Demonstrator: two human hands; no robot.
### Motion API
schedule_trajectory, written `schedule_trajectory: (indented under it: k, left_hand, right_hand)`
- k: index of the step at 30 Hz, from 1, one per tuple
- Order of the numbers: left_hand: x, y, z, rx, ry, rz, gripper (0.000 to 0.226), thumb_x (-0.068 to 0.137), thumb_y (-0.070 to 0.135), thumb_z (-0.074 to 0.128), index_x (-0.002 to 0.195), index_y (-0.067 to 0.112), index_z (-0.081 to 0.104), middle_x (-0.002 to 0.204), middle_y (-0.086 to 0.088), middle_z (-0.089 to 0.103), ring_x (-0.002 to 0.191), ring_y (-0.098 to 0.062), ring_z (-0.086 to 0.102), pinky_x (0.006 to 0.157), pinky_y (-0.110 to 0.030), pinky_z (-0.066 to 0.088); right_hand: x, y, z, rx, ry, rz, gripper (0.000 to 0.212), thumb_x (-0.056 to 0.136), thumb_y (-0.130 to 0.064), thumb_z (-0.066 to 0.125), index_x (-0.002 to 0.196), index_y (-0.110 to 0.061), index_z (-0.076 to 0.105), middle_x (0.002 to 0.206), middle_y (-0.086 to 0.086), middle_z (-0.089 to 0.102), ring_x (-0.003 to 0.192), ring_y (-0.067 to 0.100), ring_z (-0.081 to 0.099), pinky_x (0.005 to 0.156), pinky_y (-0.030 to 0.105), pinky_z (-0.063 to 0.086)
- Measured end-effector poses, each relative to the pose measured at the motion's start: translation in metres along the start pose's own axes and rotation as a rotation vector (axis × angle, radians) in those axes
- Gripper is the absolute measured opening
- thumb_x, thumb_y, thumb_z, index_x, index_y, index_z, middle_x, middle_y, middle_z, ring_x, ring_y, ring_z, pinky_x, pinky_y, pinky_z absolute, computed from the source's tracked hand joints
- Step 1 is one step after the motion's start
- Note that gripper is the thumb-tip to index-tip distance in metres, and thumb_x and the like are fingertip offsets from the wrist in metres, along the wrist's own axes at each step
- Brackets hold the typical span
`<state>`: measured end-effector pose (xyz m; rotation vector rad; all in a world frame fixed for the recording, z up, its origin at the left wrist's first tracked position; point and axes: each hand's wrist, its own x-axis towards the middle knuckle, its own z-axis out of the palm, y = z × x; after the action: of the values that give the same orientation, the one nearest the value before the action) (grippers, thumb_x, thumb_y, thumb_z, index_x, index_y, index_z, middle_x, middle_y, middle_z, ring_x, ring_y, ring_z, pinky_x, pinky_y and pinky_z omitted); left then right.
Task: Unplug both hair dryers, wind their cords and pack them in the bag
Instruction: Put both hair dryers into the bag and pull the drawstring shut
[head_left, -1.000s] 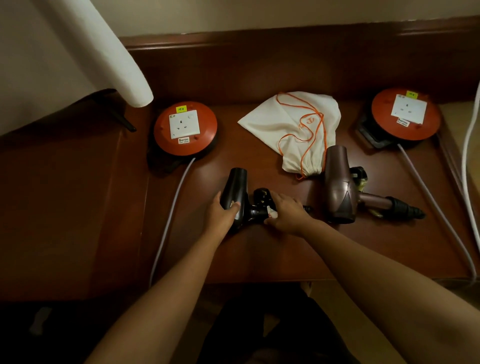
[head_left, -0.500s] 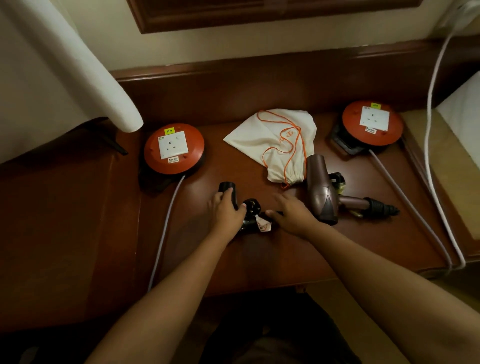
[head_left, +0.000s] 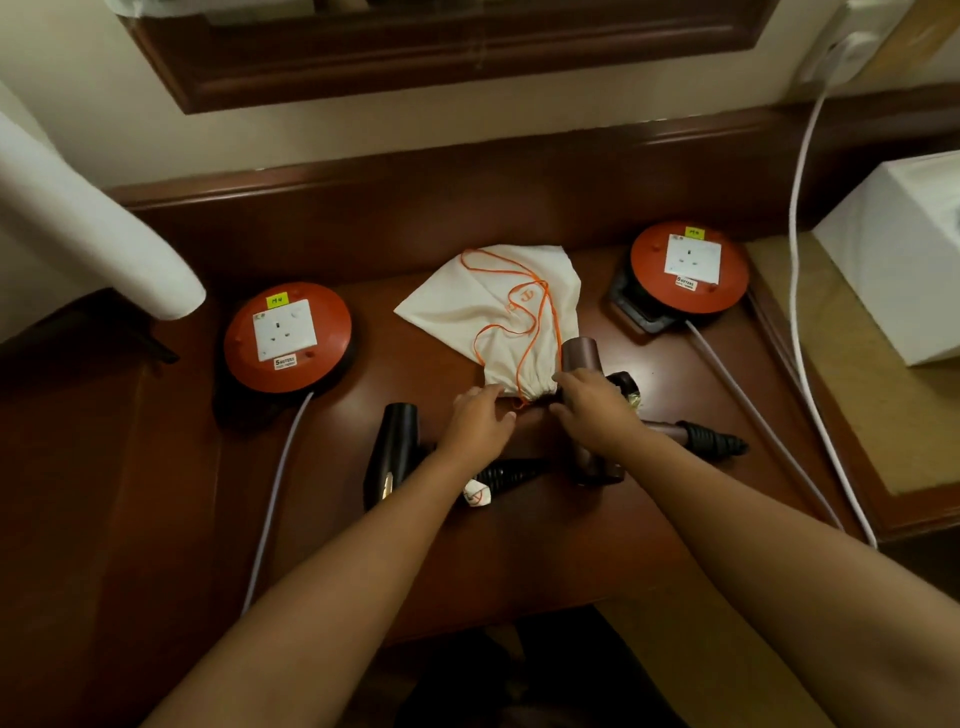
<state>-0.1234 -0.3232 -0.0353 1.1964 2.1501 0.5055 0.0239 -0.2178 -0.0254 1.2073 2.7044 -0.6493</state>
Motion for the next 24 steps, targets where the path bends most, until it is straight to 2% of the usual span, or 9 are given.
schedule_trajectory:
  k: [8, 15, 21, 24]
  left_hand:
    - [0.045, 0.005, 0.028, 0.072, 0.007, 0.041, 0.048, 0.090, 0.021, 0.062, 0.135, 0.009, 0.049, 0.133, -0.013, 0.051, 0.120, -0.033, 0.046, 0.100, -0.042, 0.041]
    - [0.074, 0.001, 0.045, 0.235, -0.018, 0.041, 0.058, 0.086, 0.027, 0.064, 0.139, 0.014, 0.043, 0.142, -0.008, 0.042, 0.127, -0.029, 0.039, 0.100, -0.039, 0.040]
    - [0.086, 0.001, 0.050, 0.268, 0.052, 0.022, 0.041, 0.085, 0.024, 0.062, 0.124, 0.014, 0.054, 0.127, -0.008, 0.050, 0.114, -0.026, 0.044, 0.087, -0.035, 0.043]
    - [0.086, -0.001, 0.049, 0.231, 0.066, 0.003, 0.036, 0.087, 0.022, 0.060, 0.121, 0.011, 0.057, 0.124, -0.009, 0.052, 0.113, -0.026, 0.044, 0.088, -0.036, 0.043]
  right_hand:
    - [0.052, 0.028, 0.007, -0.082, -0.053, -0.131, 0.036, 0.086, -0.024, 0.059, 0.116, -0.004, 0.058, 0.113, 0.014, 0.059, 0.111, 0.032, 0.050, 0.094, 0.040, 0.040]
    - [0.085, 0.038, 0.014, -0.284, -0.159, -0.253, 0.047, 0.085, -0.038, 0.059, 0.123, -0.010, 0.054, 0.120, 0.012, 0.055, 0.120, 0.030, 0.044, 0.107, 0.042, 0.021]
    - [0.105, 0.031, 0.018, -0.375, -0.207, -0.289, 0.046, 0.085, -0.041, 0.058, 0.122, -0.012, 0.051, 0.120, 0.011, 0.057, 0.115, 0.030, 0.048, 0.106, 0.043, 0.025]
    - [0.108, 0.030, 0.019, -0.361, -0.207, -0.299, 0.044, 0.089, -0.039, 0.055, 0.122, -0.010, 0.053, 0.119, 0.013, 0.059, 0.114, 0.032, 0.049, 0.104, 0.041, 0.028]
